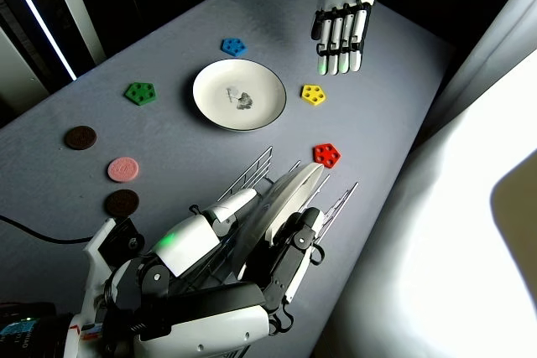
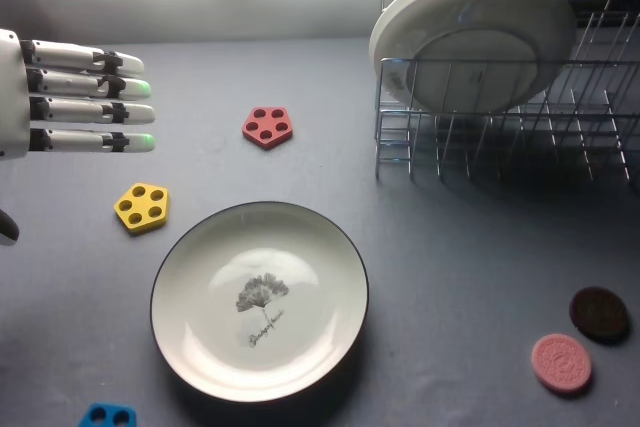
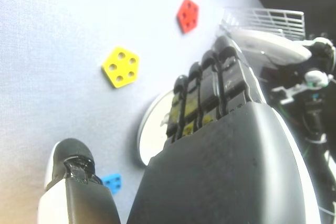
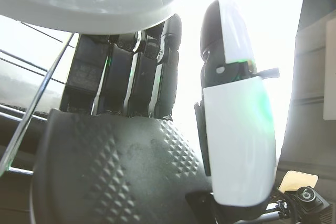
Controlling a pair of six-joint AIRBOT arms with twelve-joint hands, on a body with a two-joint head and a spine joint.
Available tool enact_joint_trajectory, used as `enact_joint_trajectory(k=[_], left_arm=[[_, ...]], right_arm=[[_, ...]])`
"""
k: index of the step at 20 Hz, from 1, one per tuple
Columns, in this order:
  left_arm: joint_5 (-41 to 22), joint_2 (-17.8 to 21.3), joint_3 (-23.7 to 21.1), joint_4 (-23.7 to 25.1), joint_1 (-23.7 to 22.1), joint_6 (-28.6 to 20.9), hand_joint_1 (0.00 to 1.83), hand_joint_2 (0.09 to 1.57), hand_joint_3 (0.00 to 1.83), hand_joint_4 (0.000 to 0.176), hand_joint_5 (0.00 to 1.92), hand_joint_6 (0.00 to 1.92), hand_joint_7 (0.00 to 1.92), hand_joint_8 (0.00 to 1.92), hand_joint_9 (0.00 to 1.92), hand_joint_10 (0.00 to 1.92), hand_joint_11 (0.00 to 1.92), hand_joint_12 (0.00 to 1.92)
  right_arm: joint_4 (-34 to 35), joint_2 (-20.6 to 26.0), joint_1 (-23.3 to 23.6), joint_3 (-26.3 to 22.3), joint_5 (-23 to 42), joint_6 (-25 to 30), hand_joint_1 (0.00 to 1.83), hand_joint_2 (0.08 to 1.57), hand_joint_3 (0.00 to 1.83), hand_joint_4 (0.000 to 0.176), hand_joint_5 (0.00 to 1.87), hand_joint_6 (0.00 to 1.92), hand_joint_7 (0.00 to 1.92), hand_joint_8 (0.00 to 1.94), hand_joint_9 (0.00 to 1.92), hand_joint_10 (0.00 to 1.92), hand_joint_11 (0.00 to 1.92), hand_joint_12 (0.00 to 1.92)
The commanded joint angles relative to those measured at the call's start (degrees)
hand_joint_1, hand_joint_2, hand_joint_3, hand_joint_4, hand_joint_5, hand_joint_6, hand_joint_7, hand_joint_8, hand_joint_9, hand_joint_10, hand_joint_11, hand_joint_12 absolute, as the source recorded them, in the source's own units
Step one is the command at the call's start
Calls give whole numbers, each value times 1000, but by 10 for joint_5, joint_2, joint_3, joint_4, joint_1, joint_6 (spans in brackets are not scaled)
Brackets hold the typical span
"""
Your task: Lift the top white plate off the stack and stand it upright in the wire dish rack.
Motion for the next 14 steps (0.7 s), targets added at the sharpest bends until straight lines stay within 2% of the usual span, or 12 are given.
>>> enact_joint_trajectory(k=[1,2,5,8,14], left_arm=[[-30,5,3,-39,-12,5,255,952,2,0,81,0,63,0,49,2,0,274],[-31,5,3,-39,-12,5,257,968,5,0,52,1,27,2,11,0,0,186],[-32,5,3,-39,-12,5,264,941,0,0,118,1,103,1,74,3,14,291],[-32,5,3,-39,-12,5,247,941,0,0,57,0,54,0,48,2,3,296],[-33,5,3,-39,-12,5,243,944,0,0,72,6,78,8,55,3,0,290]], right_arm=[[22,7,-1,1,17,3,1167,1026,0,0,780,3,848,8,870,7,1011,95],[22,8,1,2,17,3,1161,1025,0,0,781,3,840,4,866,5,1010,94],[22,8,9,1,17,3,1156,1017,0,0,730,0,788,0,814,0,953,72],[22,9,18,-1,17,3,1157,1005,0,0,706,2,723,0,761,0,910,55],[22,11,33,0,17,3,1141,1020,1,0,696,0,697,0,752,0,872,41]])
